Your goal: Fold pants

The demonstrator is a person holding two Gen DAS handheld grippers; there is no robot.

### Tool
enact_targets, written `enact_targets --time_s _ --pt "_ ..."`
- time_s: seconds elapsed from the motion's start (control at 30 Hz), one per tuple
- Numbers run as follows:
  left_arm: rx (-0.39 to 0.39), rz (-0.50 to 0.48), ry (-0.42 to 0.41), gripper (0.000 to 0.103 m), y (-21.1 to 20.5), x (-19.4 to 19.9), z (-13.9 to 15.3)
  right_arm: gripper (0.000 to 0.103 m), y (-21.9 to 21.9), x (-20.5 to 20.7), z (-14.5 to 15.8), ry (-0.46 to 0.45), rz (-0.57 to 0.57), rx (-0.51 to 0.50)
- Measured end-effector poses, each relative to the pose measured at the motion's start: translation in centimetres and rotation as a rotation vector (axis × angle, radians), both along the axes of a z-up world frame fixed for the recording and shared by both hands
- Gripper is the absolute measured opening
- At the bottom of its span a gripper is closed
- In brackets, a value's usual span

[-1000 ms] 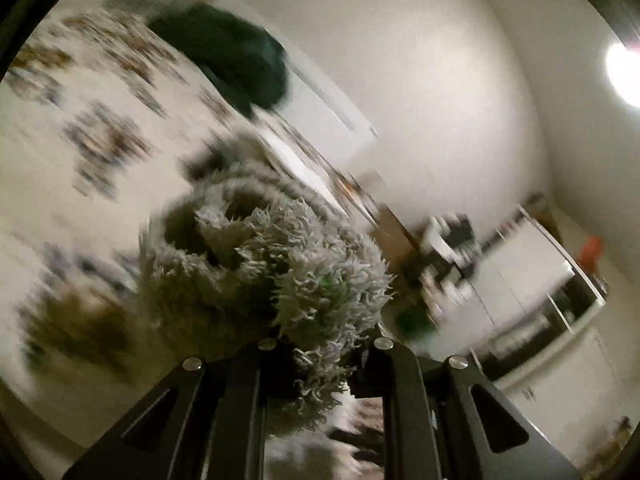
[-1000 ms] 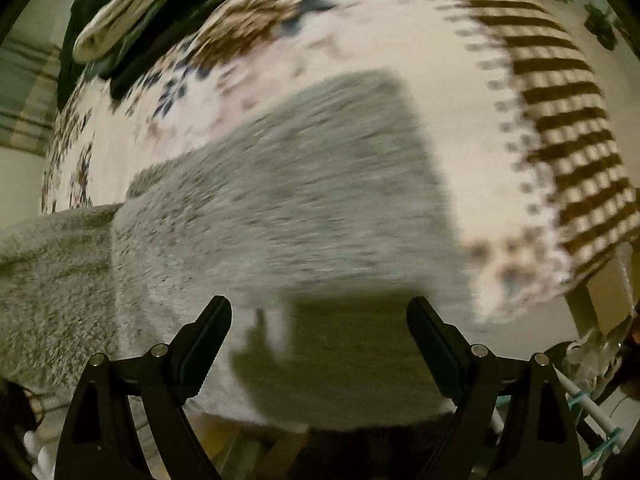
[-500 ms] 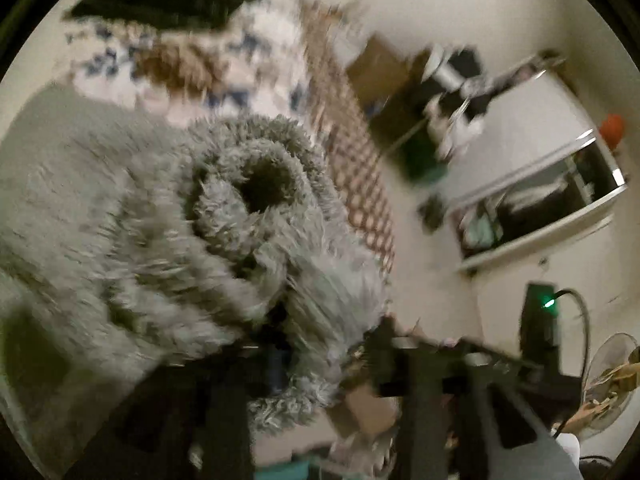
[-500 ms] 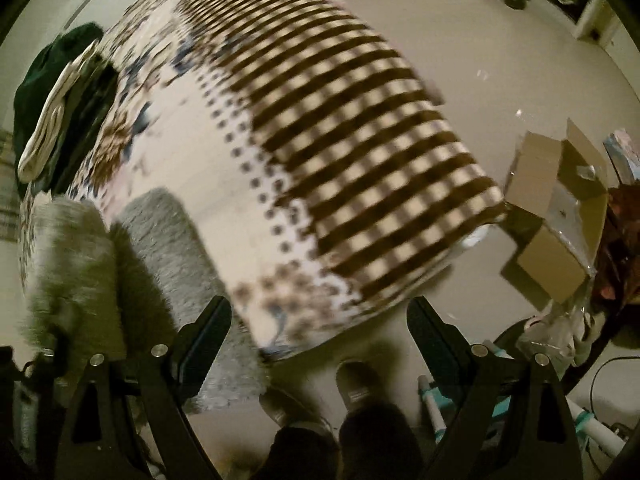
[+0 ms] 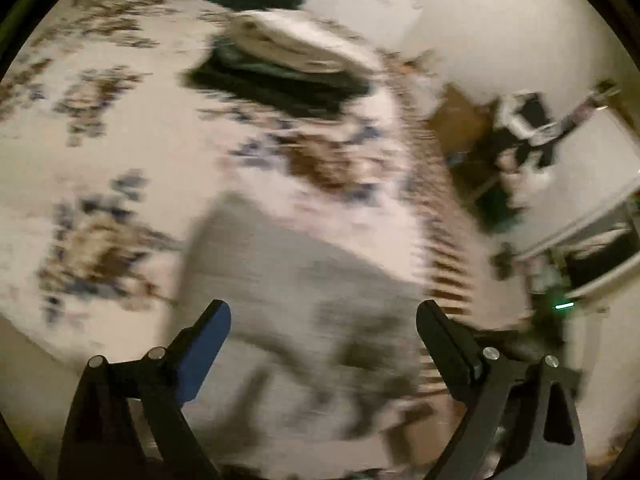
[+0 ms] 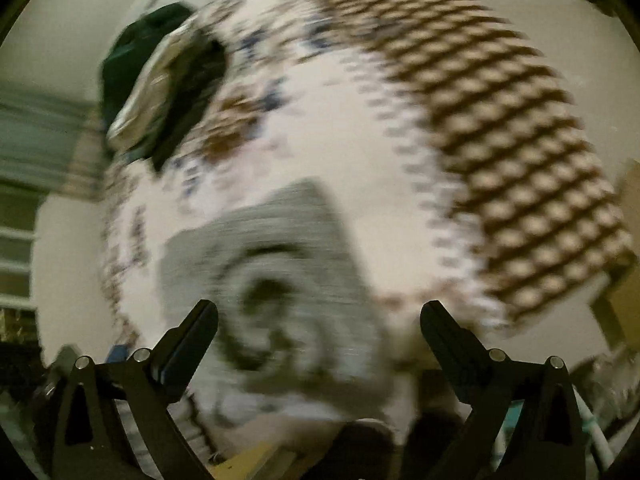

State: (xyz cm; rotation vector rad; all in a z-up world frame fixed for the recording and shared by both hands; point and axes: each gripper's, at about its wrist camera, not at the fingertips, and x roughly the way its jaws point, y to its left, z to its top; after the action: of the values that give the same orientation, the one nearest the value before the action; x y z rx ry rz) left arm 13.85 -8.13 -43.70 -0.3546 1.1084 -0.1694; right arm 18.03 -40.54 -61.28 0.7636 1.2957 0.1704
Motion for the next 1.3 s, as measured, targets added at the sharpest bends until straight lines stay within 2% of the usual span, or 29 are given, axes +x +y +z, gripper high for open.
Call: enact_targets --time_s 0.07,0.13,0.17,0.2,0.23,0.27,0.37,0.47,0.53,0.63,0.67,0.73,0.77,0.83,0.87,0.9,0.97,1.03,1.07,1.13,1.2,1.3 --pt "0.047 0.022 0.047 0.095 1.3 1.1 -2.3 0.103 2.9 1.5 -0.1 -0.005 0.054 0.02" --pt "0.039 0.027 0.1 0.095 2.0 1.9 -4.8 0.103 5.6 2.6 -0.7 0.013 0.135 -0.002" --pt "0.036 0.024 0.117 0.095 2.1 2.2 -5.6 0.102 6.4 2.7 -1.2 0.035 0.17 -0.038" --pt "0.027 0.016 0.148 0.095 2.2 2.4 -6.9 0.098 6.8 2.6 -2.0 0.08 0.193 -0.131" --pt "0.029 0.018 0.169 0.095 2.3 2.5 -7.6 0.091 6.3 2.2 -2.7 0.116 0.181 -0.198" --pt "0.026 0.017 0.183 0.095 2.3 2.6 -8.0 0.079 5.3 1.8 -3.3 0.148 0.149 -0.23" --pt "-0.006 0.015 0.197 0.095 2.0 2.6 -8.5 0.077 -0.8 -0.4 -5.2 0.24 -0.002 -0.287" --pt "-0.024 0.008 0.182 0.095 1.4 2.3 -8.1 0.078 -4.0 -1.9 -5.5 0.268 -0.079 -0.194" --pt "-0.031 0.011 0.182 0.095 1.2 2.1 -8.0 0.078 -4.8 -2.9 -4.7 0.252 -0.123 -0.132" --pt "-0.033 0.007 0.2 0.095 0.8 2.1 -8.5 0.085 -4.6 -4.1 -3.9 0.17 -0.166 0.068" --pt "-0.029 0.005 0.204 0.095 0.6 2.2 -8.8 0.086 -3.7 -4.3 -4.6 0.169 -0.16 0.171" --pt "-0.014 0.0 0.214 0.095 0.5 2.4 -9.2 0.086 -2.4 -4.3 -6.7 0.206 -0.125 0.292" --pt "-0.014 -0.004 0.215 0.095 0.4 2.5 -9.3 0.086 -1.8 -4.4 -7.8 0.247 -0.105 0.254" --pt "-0.01 -0.008 0.23 0.095 0.4 2.8 -9.6 0.085 -1.0 -4.6 -9.4 0.348 -0.018 -0.05" --pt "-0.029 -0.009 0.232 0.095 0.5 2.9 -9.5 0.085 -0.9 -4.8 -10.0 0.38 0.021 -0.157" --pt "-0.042 -0.009 0.231 0.095 0.6 2.9 -9.4 0.085 -1.1 -4.9 -10.1 0.391 0.027 -0.15" --pt "-0.059 -0.016 0.217 0.095 0.7 3.1 -8.6 0.085 -1.7 -4.7 -8.5 0.347 0.004 -0.067" --pt "-0.068 -0.018 0.198 0.095 0.7 3.5 -7.8 0.086 -2.6 -4.1 -6.1 0.252 -0.022 0.0" --pt "-0.073 -0.016 0.191 0.095 0.7 3.7 -7.6 0.086 -3.1 -3.5 -4.3 0.178 -0.045 0.048" --pt "-0.081 -0.014 0.176 0.095 0.7 4.4 -7.2 0.086 -3.7 -2.4 -2.6 0.096 -0.068 0.117" --pt "-0.076 -0.012 0.169 0.095 0.5 5.2 -7.1 0.086 -3.7 -0.1 -2.6 0.079 -0.078 0.168" --pt "-0.071 -0.017 0.165 0.095 0.2 6.4 -7.2 0.085 -2.8 3.8 -4.7 0.115 -0.045 0.219"
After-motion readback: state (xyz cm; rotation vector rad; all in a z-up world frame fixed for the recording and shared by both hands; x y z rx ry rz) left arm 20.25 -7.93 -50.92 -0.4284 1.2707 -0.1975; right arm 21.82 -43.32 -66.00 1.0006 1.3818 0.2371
